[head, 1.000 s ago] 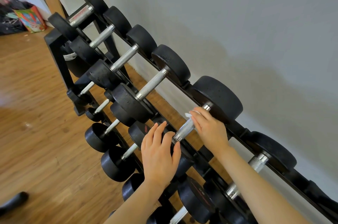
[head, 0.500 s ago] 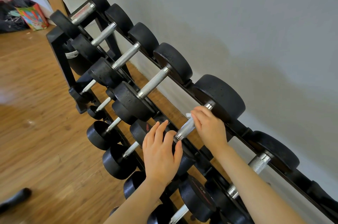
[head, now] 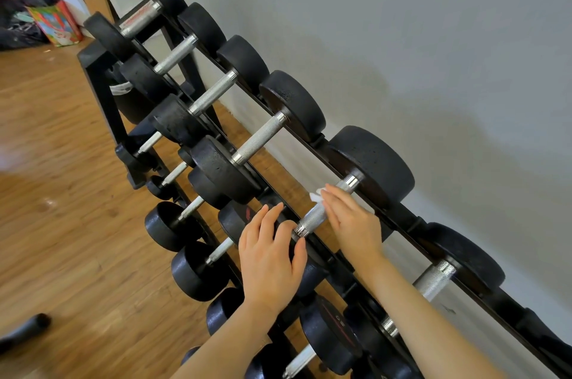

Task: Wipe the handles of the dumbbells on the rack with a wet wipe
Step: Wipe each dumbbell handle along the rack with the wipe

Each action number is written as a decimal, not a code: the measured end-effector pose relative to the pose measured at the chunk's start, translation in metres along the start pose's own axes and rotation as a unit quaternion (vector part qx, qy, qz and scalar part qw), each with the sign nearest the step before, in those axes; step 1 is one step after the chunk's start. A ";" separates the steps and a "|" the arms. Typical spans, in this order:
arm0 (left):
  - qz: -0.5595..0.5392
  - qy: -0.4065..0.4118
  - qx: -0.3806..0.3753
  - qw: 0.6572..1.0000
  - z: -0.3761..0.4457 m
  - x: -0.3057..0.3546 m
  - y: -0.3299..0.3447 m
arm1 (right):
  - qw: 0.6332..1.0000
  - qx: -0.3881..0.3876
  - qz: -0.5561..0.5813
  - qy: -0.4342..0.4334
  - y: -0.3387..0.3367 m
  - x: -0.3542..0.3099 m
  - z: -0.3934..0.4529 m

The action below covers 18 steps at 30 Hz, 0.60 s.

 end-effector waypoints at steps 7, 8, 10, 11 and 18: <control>0.002 0.004 0.000 1.000 0.000 0.000 0.000 | 0.990 0.033 0.083 0.106 -0.007 0.003 0.002; 0.003 0.005 0.002 1.000 0.000 0.001 0.000 | 0.992 0.031 0.075 0.096 -0.006 0.000 0.001; 0.002 0.007 0.002 1.000 0.000 0.000 -0.001 | 0.998 0.021 0.055 0.036 -0.002 -0.007 -0.004; 0.001 0.005 0.001 1.000 0.000 0.000 0.000 | 0.998 0.015 0.055 0.016 -0.002 -0.008 -0.006; 0.011 0.004 -0.004 1.000 0.000 0.000 0.000 | 0.998 0.018 -0.003 0.061 -0.004 0.005 -0.006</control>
Point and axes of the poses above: each hand's wrist, its own z-axis towards the middle knuckle, its own y-axis out of the palm, x = y × z, the point moved 2 cm from there along z, towards the middle knuckle, and after that the axes turned 11 degrees about y, right-handed, at the moved point
